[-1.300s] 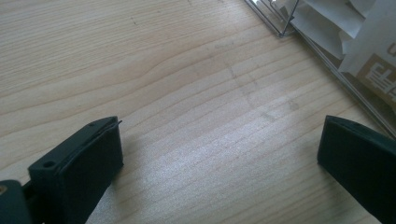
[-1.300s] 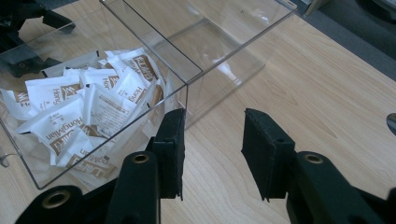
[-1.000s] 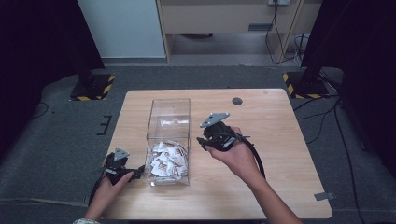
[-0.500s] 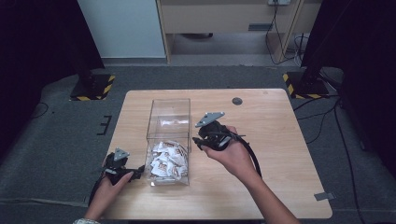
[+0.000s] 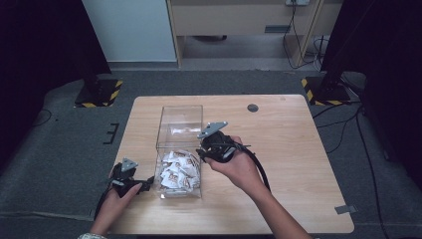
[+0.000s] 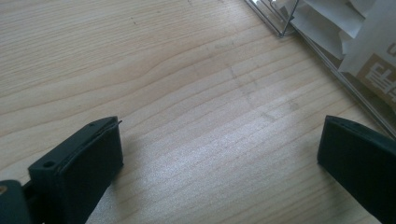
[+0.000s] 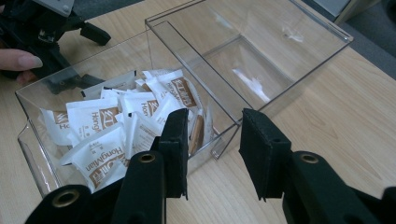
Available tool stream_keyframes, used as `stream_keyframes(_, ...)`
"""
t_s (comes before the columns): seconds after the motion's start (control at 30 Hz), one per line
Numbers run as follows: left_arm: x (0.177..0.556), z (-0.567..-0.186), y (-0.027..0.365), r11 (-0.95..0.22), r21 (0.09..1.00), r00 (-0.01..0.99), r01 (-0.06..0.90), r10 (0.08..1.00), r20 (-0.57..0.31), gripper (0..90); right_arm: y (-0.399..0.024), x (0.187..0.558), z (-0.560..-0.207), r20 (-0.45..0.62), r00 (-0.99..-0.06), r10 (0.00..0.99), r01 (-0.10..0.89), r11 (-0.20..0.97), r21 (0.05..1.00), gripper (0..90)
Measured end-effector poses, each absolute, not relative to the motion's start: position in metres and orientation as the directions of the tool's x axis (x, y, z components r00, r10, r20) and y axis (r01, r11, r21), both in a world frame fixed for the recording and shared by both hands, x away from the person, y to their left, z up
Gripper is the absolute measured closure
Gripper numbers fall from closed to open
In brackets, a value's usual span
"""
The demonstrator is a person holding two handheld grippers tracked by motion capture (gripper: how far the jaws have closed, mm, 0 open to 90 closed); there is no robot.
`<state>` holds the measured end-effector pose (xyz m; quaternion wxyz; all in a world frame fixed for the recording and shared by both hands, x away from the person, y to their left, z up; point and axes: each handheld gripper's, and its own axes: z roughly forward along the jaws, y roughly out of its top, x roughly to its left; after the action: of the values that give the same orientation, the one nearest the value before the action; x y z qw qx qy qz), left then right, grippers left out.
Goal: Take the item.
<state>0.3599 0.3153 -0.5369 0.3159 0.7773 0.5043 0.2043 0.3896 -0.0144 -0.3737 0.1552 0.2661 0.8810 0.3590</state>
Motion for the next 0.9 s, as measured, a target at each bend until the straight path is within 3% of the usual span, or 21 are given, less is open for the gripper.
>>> stream_keyframes(0.9, 0.36, -0.537, 0.315, -0.293, 0.697, 0.409, 0.654, 0.912, -0.001, 0.0, 0.021, 0.376, -0.401, -0.052, -0.85, 0.523, 0.341, 0.623, 0.704, 65.0)
